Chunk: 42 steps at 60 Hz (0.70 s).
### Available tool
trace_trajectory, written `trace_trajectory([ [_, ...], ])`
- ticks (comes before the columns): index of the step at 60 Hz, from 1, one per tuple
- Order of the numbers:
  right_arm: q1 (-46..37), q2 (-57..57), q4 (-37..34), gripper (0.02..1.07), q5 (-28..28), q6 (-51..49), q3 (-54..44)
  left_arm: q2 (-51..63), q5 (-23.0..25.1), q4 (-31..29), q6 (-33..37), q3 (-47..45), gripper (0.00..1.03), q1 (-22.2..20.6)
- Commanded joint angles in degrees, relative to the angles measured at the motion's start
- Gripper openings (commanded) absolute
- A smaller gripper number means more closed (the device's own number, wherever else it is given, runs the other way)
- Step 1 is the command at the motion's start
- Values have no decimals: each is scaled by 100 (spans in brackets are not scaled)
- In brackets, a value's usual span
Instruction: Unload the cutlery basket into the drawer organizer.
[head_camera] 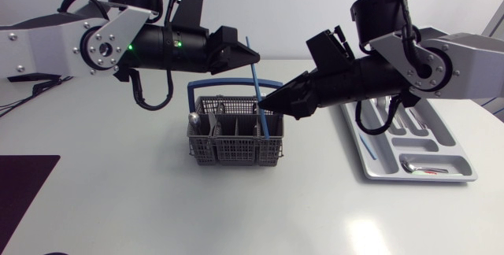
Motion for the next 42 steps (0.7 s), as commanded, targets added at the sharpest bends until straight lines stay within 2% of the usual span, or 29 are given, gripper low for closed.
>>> trace_trajectory([
  [1,82,163,37,45,-24,137,125,109,78,24,-145,173,3,56],
  [19,231,268,20,28,-51,154,161,127,87,41,-145,164,3,73],
  [22,249,277,28,21,-51,146,161,127,78,59,-136,156,3,82],
  [36,240,294,-24,9,-77,137,152,118,78,94,-145,138,3,143],
  [42,249,277,-60,8,-86,111,134,100,78,120,-136,112,4,143],
])
